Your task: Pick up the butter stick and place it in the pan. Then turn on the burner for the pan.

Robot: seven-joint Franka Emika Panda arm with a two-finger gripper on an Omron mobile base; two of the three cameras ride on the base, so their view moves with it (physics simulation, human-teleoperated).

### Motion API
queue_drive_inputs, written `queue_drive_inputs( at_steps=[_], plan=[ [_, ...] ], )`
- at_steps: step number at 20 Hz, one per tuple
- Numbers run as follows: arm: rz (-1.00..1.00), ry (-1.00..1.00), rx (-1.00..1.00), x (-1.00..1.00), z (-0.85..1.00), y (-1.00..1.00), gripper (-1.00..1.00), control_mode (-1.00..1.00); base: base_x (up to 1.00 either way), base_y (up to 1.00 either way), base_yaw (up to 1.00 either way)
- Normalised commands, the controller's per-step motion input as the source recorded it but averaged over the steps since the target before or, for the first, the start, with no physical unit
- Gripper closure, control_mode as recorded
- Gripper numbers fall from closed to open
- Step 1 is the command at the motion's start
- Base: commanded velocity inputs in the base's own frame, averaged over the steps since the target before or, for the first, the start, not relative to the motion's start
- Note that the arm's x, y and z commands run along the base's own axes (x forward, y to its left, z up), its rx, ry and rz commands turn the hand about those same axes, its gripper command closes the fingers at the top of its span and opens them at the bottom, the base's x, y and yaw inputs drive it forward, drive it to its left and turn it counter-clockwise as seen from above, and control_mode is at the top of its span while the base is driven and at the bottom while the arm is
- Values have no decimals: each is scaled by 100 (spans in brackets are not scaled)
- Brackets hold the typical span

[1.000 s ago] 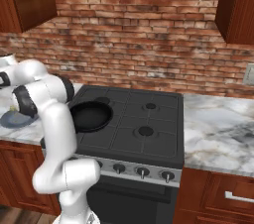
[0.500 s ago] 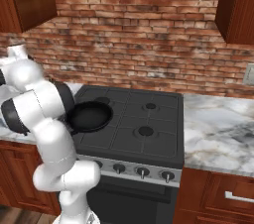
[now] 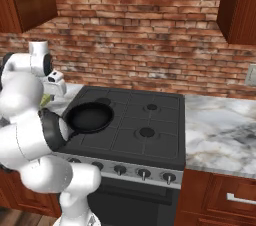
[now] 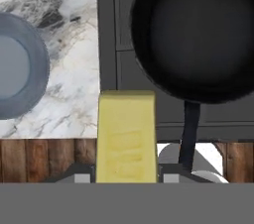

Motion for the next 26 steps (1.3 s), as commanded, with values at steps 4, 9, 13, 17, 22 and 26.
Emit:
queue_drive_inputs(
  at_steps=[4,9,13,17,22,26],
  plan=[
    [0,3,10,-14,8,-100,100,-100,0,0,0],
    [0,2,8,1,0,-82,100,-100,0,0,0],
    [0,1,0,25,-6,-34,100,-100,0,0,0],
    [-6,3,-4,35,-8,-1,100,-100,0,0,0],
    [-10,8,-1,43,-6,-1,100,-100,0,0,0],
    [-11,4,-3,34,-27,0,100,-100,0,0,0]
  ],
)
